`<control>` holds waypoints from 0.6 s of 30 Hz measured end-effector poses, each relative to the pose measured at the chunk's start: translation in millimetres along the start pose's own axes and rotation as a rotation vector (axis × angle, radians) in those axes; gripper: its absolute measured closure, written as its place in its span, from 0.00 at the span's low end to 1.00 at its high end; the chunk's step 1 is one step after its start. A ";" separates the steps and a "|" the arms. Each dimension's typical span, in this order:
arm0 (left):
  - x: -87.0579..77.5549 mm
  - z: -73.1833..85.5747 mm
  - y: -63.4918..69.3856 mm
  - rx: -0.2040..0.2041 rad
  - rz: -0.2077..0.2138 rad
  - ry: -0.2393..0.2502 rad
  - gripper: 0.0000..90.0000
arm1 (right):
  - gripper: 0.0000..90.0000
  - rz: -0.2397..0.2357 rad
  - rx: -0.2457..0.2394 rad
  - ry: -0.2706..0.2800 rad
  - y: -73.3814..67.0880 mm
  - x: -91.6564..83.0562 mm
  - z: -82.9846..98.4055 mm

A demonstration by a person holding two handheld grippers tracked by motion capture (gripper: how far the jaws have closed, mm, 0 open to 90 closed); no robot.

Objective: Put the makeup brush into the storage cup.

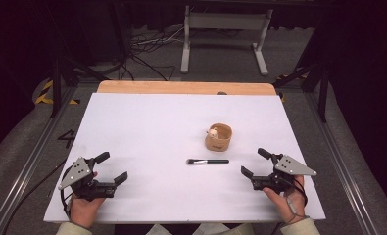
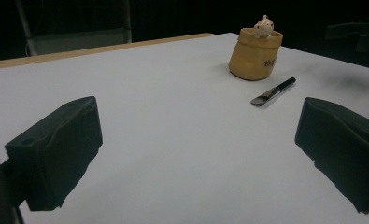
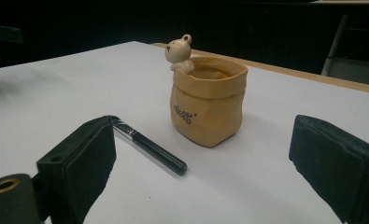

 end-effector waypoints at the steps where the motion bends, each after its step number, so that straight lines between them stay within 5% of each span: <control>1: 0.0 0.0 0.0 0.000 0.000 0.000 0.02 | 0.09 0.000 0.000 0.000 0.0 0.0 0.0; 18: 3.1 -1.3 2.5 0.000 0.009 -0.004 0.02 | 0.09 -0.024 -0.008 -0.008 -2.9 2.2 -4.5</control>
Point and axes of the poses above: each handheld gripper's, and its own axes: x roughly forward along the jaws, z roughly out of its underside, y roughly to its right, the point moved 4 cm from there along x, roughly forward along the jaws, and after that the axes turned 15 degrees about -x, right-handed, at the moved point
